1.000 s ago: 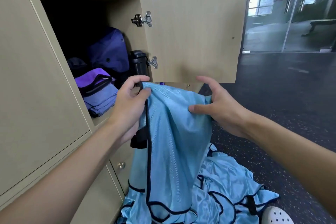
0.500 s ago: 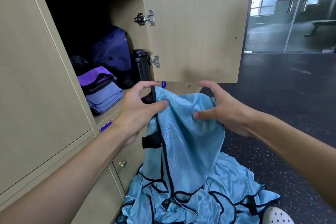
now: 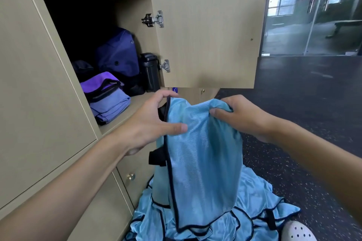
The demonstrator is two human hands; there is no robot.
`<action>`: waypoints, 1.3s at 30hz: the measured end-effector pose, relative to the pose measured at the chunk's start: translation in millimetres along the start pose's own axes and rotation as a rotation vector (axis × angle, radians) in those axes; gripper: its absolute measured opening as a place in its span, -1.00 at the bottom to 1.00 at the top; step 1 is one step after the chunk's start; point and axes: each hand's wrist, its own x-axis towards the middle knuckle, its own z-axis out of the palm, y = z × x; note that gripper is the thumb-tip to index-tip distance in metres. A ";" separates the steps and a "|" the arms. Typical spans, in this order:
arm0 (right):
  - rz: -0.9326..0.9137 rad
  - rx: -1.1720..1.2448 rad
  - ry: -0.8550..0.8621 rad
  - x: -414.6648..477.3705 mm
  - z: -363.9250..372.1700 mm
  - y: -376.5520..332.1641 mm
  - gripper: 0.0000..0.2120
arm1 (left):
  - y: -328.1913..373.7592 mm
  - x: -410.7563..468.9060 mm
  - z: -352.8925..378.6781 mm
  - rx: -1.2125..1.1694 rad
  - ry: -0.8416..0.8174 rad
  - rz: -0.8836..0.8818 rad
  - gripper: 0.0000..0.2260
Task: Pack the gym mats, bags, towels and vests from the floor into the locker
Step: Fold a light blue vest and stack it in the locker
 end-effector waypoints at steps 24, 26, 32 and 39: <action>-0.102 0.288 0.161 -4.5 19.0 -5.1 -0.59 | 7.6 -6.7 13.2 -0.227 0.242 -0.053 -0.57; -0.074 0.367 0.195 -4.7 19.9 -7.0 -0.52 | 0.1 -8.7 17.6 -0.294 0.216 -0.069 -0.22; -0.023 0.469 0.325 -2.2 16.3 -9.3 -0.49 | -11.9 -15.8 41.5 -0.503 0.096 -0.095 0.18; 0.123 0.575 0.303 -0.3 1.3 -1.4 -0.33 | -4.1 -6.5 57.9 -0.587 0.280 -0.020 -0.19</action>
